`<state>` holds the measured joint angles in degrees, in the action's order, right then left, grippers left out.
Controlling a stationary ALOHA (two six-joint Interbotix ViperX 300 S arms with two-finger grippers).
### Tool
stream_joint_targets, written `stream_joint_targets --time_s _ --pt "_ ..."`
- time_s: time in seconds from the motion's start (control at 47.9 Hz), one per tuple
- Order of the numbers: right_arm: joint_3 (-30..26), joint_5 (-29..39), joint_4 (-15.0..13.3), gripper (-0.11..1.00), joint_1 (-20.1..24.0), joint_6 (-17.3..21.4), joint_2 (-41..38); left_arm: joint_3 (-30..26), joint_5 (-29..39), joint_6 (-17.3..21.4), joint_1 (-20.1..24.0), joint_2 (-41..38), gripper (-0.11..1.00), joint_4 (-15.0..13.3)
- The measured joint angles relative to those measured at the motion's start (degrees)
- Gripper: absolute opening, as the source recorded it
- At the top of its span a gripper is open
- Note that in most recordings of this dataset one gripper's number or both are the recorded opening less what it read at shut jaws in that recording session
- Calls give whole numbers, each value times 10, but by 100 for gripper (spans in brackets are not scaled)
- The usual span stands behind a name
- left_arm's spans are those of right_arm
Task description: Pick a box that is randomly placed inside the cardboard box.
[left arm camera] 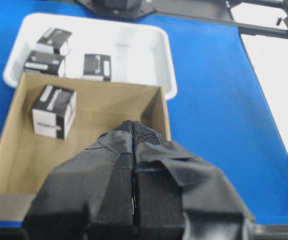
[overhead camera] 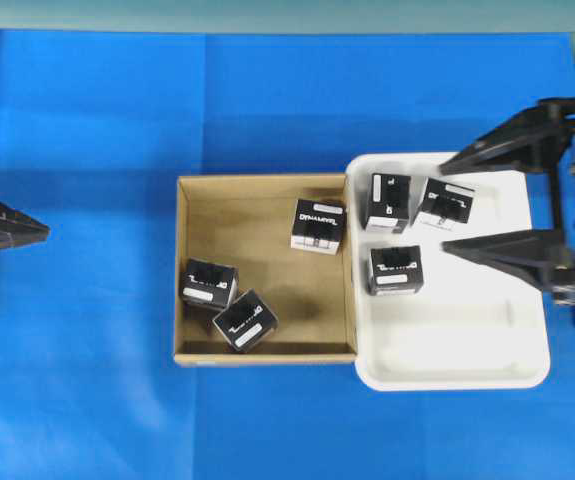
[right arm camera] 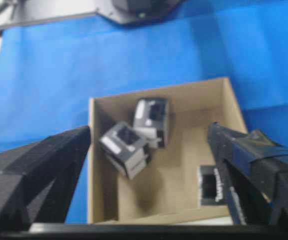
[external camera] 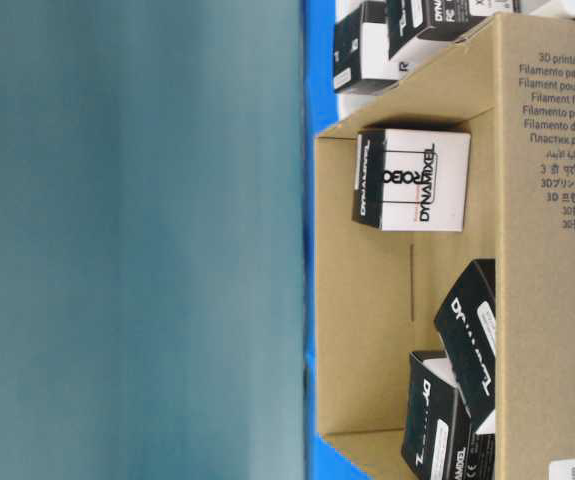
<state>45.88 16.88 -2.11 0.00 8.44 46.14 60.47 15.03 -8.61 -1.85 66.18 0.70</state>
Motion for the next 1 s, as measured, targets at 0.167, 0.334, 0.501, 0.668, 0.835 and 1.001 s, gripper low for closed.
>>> stream_joint_targets --time_s 0.167,0.334,0.501,0.668,0.835,1.001 --pt "36 -2 0 99 2 3 64 -4 -1 0 1 11 -7 0" --pt "71 -1 0 99 2 3 124 -4 0 5 4 12 -7 1" --pt "96 6 0 99 2 3 163 -4 -4 3 8 11 -7 1" --pt "114 11 0 99 2 0 174 -4 -4 -9 7 11 -7 1" --pt "125 13 0 99 2 -5 175 -4 -16 -23 -4 11 -7 1" --pt "132 13 -2 99 2 -33 179 -4 -23 -27 -7 4 -7 1"
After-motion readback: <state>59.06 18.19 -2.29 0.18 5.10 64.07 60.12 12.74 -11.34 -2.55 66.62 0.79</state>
